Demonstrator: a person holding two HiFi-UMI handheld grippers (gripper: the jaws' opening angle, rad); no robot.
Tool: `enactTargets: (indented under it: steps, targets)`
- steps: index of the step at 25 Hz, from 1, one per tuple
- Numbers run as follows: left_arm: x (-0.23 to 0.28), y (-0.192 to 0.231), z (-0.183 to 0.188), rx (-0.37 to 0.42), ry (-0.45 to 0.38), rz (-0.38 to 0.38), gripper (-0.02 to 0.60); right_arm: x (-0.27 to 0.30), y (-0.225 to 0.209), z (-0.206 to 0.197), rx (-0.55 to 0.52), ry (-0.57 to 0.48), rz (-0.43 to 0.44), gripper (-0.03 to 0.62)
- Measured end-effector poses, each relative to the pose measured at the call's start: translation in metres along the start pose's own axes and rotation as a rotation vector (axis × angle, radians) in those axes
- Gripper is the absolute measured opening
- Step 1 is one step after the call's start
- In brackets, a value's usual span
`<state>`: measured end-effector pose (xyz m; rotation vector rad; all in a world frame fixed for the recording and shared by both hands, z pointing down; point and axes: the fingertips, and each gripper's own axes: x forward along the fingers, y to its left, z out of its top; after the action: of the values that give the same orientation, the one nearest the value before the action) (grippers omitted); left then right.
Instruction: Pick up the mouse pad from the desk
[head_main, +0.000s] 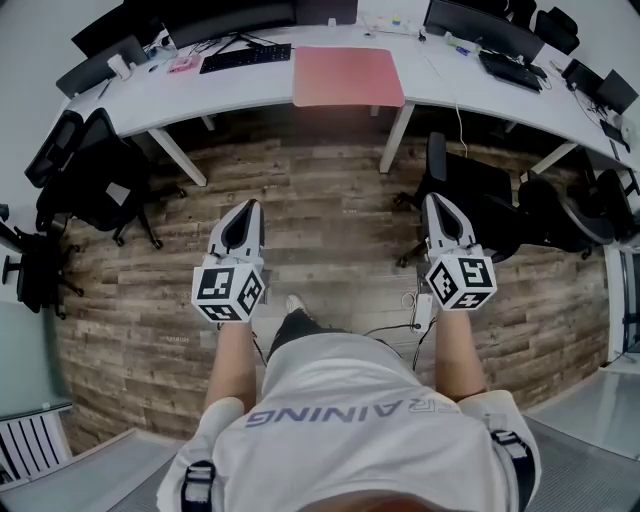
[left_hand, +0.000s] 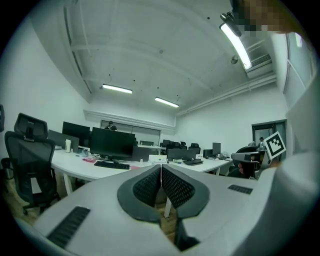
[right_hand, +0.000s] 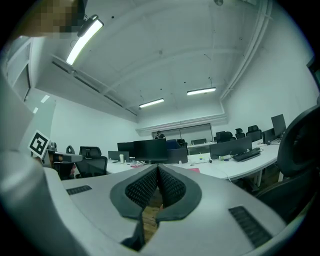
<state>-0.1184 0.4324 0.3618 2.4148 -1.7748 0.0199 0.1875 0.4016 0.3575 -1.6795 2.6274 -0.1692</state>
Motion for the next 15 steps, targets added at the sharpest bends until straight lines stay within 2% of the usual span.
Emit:
enactTargets:
  steps: [2,4,5,6,7,8,9,11,15]
  targets:
    - [0.011,0.013,0.003,-0.01,0.0,-0.025,0.032,0.015,0.006,0.003,-0.006,-0.008,0.006,0.021]
    - [0.022,0.022,0.004,-0.037,0.009,-0.087,0.034,0.03,0.013,0.007,-0.002,-0.024,0.013,0.021]
    - [0.027,0.026,0.005,-0.045,0.017,-0.128,0.062,0.038,0.016,0.009,0.005,-0.032,0.016,0.021]
    - [0.033,0.03,0.005,-0.041,0.023,-0.162,0.123,0.047,0.021,0.011,0.01,-0.039,0.02,0.021]
    - [0.038,0.036,0.007,-0.025,0.026,-0.185,0.138,0.056,0.025,0.014,0.012,-0.044,0.023,0.021]
    - [0.042,0.043,0.01,-0.006,0.025,-0.195,0.128,0.067,0.029,0.017,0.011,-0.051,0.026,0.021]
    - [0.047,0.053,0.013,0.007,0.021,-0.194,0.079,0.077,0.033,0.021,0.006,-0.057,0.027,0.021]
    - [0.057,0.076,0.019,0.003,0.008,-0.189,0.043,0.097,0.042,0.026,-0.012,-0.062,0.02,0.021]
    - [0.073,0.117,0.021,-0.016,-0.003,-0.2,0.035,0.134,0.06,0.02,-0.028,-0.033,-0.002,0.021]
